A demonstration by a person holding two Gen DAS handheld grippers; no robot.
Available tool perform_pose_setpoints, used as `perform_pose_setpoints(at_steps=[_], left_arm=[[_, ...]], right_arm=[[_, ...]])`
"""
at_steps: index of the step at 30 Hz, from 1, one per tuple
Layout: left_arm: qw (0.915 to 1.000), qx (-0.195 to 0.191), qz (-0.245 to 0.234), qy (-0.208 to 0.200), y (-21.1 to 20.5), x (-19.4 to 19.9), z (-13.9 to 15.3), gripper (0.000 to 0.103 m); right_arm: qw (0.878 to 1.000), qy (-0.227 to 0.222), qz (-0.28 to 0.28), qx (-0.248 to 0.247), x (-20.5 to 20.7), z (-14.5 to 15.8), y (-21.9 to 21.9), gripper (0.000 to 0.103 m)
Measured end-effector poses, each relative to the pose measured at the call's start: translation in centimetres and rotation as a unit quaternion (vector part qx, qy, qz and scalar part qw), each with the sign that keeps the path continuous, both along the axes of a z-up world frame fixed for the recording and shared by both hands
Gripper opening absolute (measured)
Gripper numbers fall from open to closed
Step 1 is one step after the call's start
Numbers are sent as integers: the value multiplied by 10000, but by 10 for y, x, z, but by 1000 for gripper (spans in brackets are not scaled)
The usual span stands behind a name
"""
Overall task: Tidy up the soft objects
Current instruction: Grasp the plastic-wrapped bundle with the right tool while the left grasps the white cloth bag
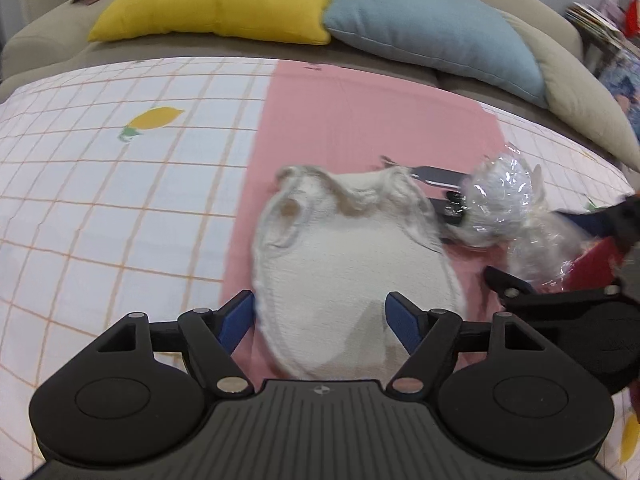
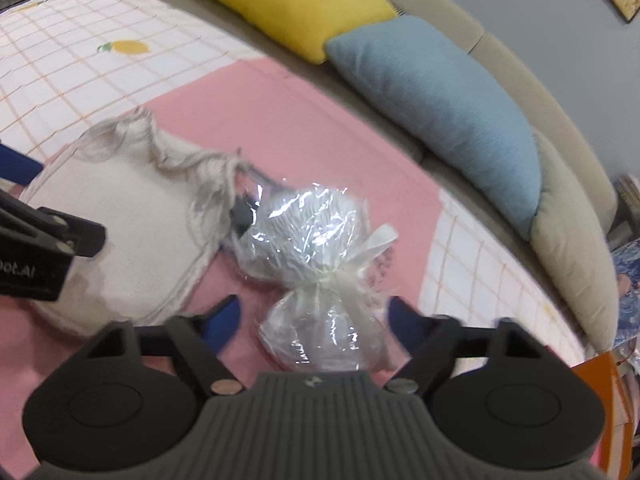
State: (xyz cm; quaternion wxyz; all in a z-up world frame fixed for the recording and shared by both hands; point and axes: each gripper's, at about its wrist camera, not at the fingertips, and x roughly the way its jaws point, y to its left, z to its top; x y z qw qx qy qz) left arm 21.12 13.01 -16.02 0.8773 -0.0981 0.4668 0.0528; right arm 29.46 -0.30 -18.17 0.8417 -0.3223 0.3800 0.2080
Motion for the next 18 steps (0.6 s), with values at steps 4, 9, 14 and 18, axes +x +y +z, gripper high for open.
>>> perform_pose_setpoints(at_steps=[4,9,14,18], left_arm=[[9995,261,-165,-14,-13,1,-2,76],[9997,106,-215,-59,-18,5,0,53],[9971,-722,-199,-102,-15,7,-1,36],[9957,-925,-10,-95,-18,8,-2,44]], right_arm=[[9994,186,-80,280,1,1,-6,56],[9975,432,-3,568,-3,7,-4,48],[9959,550,57,722,-9,6,-1,46],[9952,579,214,761,-15,5,1,46]])
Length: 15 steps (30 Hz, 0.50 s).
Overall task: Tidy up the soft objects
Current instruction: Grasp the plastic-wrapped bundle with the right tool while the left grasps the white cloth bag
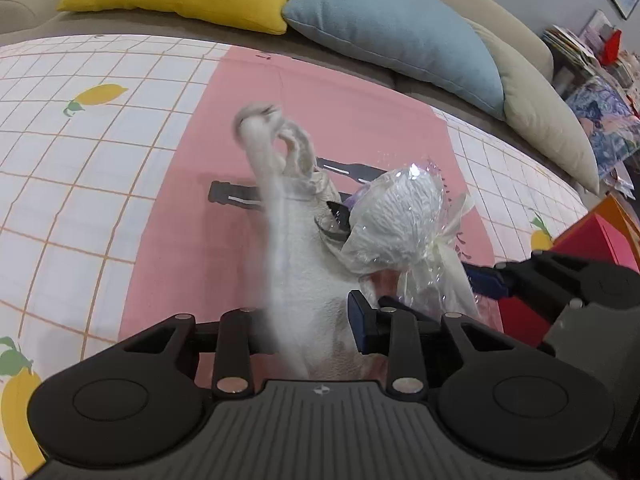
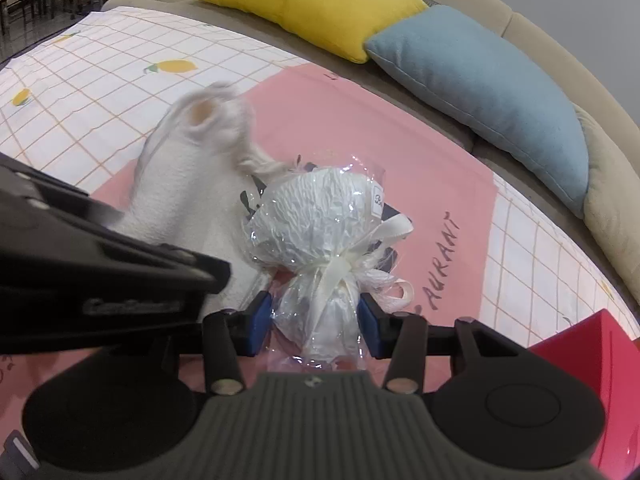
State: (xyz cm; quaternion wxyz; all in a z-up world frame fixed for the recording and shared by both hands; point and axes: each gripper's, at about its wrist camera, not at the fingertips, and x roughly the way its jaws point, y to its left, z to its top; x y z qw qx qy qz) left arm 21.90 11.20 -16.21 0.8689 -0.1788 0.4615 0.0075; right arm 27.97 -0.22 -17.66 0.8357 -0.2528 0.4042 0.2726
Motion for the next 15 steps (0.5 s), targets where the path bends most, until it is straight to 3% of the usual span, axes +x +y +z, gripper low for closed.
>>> perform_pose_setpoints(at_steps=[2,4,6,9,15], left_arm=[[9999,-128,38,-45,1,0,-1,52],[9998,-181,42,-46,2,-1,-1,52],[9999,-93,-29,-29,2,-1,0,31],[9999,-39,127,28,8,-3,0,9],[9995,38,258,-197,17,-21,10,5]], right_arm=[[10000,22,-4,38,0,0,-1,46],[9999,60,4,84,-1,1,-2,46],[9999,97,19,123,-2,2,-3,46],[9999,80,53,123,-5,2,-3,46],[9995,120,148,252,-15,7,-6,45]])
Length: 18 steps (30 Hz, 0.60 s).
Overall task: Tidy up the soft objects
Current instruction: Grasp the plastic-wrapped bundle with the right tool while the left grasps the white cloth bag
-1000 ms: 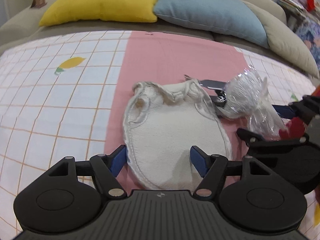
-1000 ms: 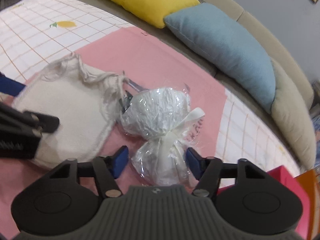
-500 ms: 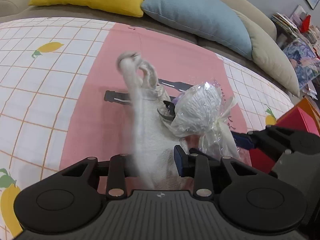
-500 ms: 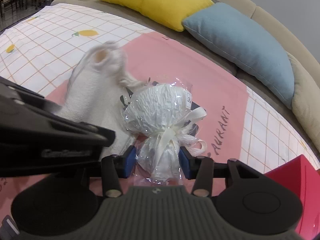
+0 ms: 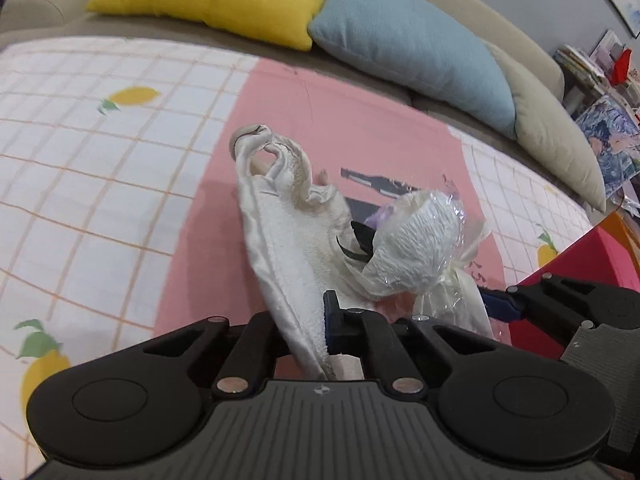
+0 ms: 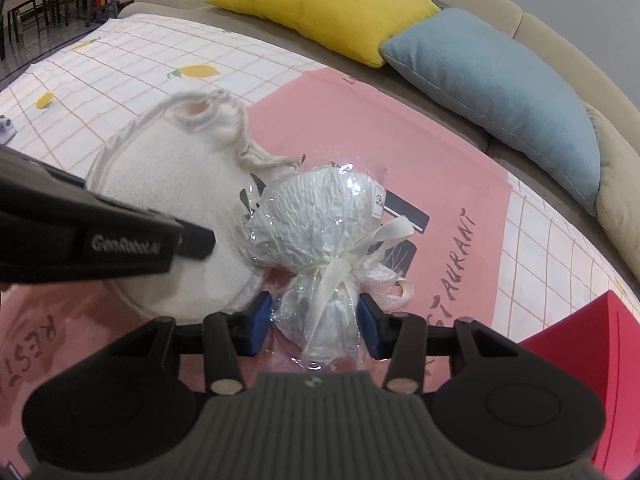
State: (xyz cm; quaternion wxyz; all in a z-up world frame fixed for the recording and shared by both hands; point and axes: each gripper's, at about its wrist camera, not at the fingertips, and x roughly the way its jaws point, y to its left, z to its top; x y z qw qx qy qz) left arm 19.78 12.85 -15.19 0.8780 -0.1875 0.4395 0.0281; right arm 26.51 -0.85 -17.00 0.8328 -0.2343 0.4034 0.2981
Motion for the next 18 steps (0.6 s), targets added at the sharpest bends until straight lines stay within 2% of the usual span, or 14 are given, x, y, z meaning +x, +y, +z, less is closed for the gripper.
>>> perform_pose_setpoints(at_steps=[12,18], left_arm=[[9972,634,-204,-347,-11,-40,44,4],[9949,719,-387,-594,-27,-63,69,4]], right_arm=[[9962,-109,-286,821,-47,53,-22,44],[9921,-127,-406,1178,-73,81,-49,44]])
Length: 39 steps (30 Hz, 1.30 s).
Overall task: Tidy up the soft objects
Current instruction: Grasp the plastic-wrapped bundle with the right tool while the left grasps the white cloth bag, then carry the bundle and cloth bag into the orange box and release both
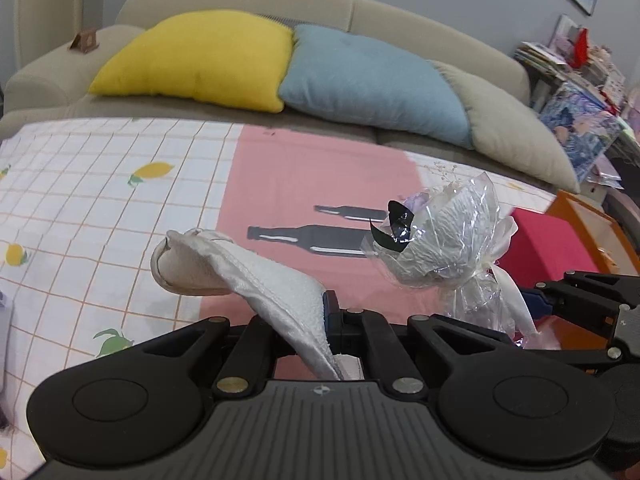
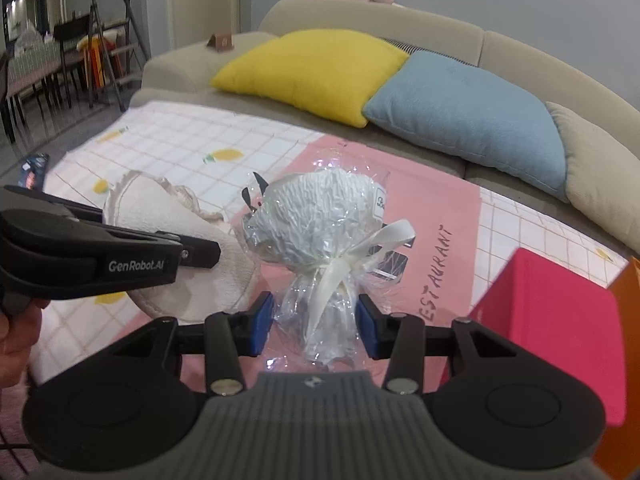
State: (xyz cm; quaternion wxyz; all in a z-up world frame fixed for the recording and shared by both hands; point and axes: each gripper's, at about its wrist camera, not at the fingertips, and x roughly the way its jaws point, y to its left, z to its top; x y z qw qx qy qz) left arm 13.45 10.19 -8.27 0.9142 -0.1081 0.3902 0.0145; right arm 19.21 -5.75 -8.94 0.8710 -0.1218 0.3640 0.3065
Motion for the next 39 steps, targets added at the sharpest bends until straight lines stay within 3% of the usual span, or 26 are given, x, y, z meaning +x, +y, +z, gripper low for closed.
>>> perform_pose_setpoints(at_steps=[12,20,30,34,39], left_arm=[[9973,12,-591,-434,-49,-34,44,4],[9883,73,-1266,-849,-102,-33,74,4],[9652,46,-2299,-1243,-180,-4,95,5],[9553,29,-2635,-1336,-207,16,100,5],[9503,1,-2806,-1349,-227,51,102,5]], right_arm=[[9985,-169,-380,370,-39,39,-67,44],[9917,-390,-1086,564,-53,54,-134,44],[9674,-689,-2335,695,-51,69,-233,44],[9559,-831,-2780,465,-38,72,-266,44],[9399,-710,-3322,339,-20,68,-311,45]])
